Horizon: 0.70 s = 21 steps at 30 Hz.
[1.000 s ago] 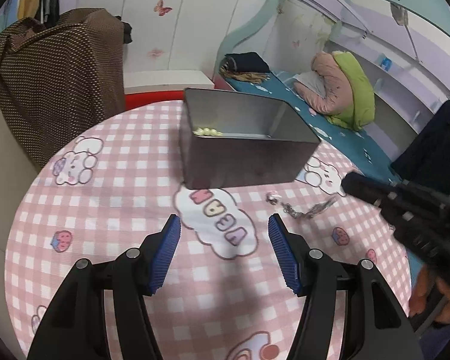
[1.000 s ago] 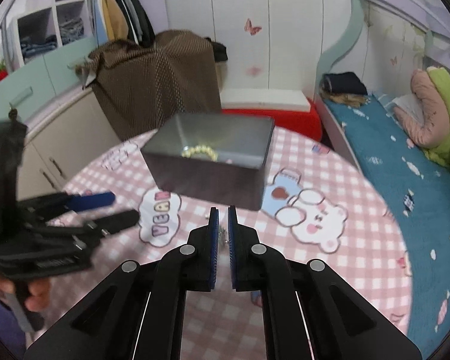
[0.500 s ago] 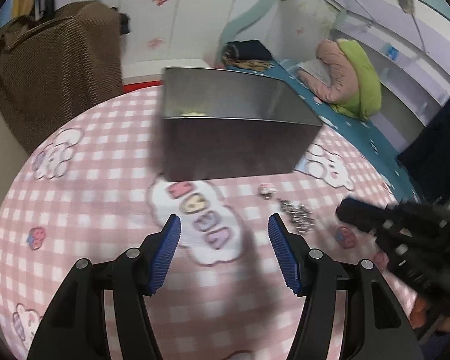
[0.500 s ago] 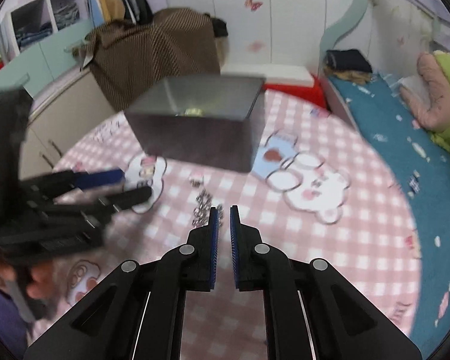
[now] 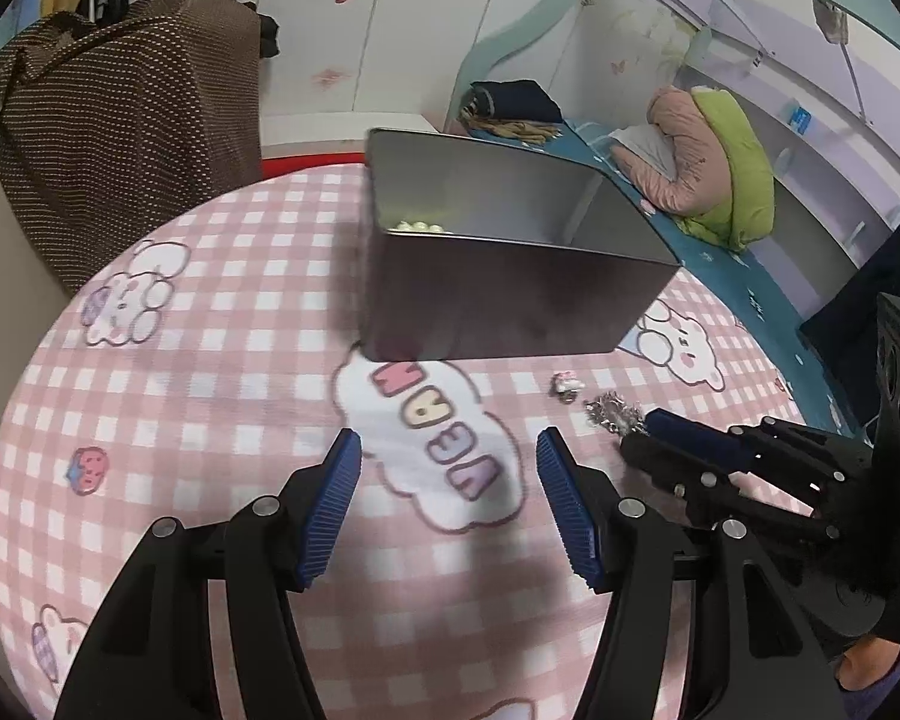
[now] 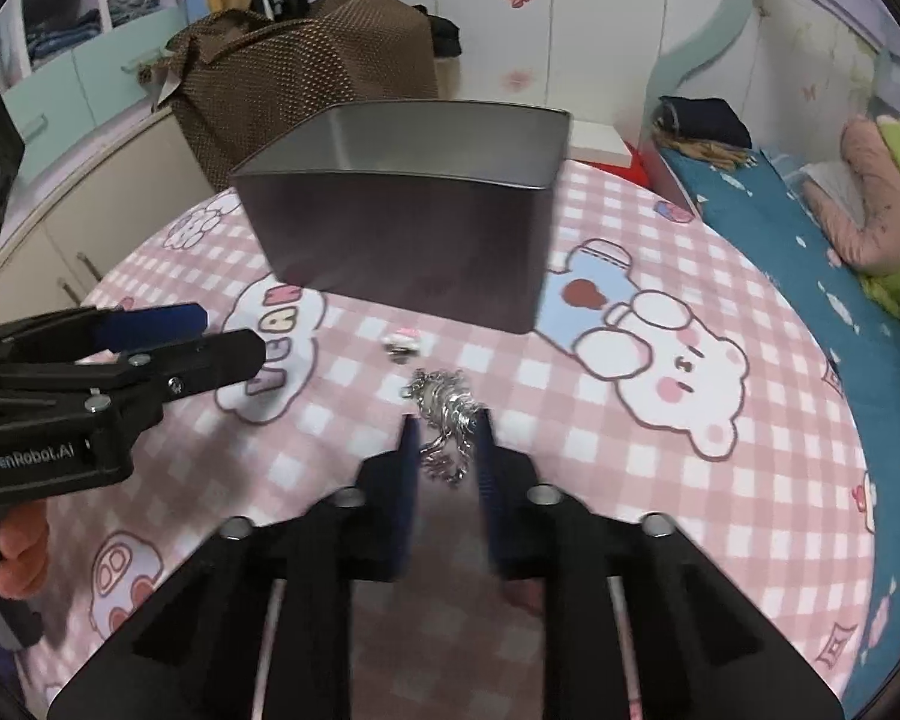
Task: Organize jewelry
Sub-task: 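Move the right tool over the silver chain cluster on the table, then grasp the silver chain with the right tool while the left tool grasps the small pink charm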
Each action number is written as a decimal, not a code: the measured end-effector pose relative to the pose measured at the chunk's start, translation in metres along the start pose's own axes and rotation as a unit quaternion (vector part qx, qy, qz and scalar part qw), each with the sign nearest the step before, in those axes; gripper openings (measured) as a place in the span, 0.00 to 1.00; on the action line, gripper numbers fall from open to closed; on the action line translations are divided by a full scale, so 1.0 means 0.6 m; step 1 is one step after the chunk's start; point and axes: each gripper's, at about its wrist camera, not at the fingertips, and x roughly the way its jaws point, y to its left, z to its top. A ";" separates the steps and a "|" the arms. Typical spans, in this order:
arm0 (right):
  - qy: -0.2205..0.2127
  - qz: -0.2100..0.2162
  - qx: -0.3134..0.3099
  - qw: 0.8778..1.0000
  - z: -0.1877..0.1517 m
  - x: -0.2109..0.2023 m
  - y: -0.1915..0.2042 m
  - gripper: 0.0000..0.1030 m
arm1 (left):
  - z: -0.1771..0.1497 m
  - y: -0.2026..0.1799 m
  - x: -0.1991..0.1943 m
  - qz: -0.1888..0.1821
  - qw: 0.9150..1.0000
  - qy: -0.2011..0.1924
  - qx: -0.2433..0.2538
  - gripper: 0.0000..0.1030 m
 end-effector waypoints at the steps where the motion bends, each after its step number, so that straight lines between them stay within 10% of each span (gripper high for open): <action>1: -0.001 -0.004 0.003 1.000 -0.001 -0.002 -0.005 0.15 | 0.001 -0.007 0.004 -0.002 1.000 0.002 0.004 0.57; 8: -0.016 -0.009 0.047 0.999 -0.008 -0.021 -0.071 0.15 | 0.012 -0.064 0.040 -0.008 0.999 0.015 0.040 0.57; 21: -0.028 0.031 0.064 0.997 -0.005 -0.024 -0.101 0.15 | 0.031 -0.120 0.079 0.060 0.993 0.020 0.100 0.23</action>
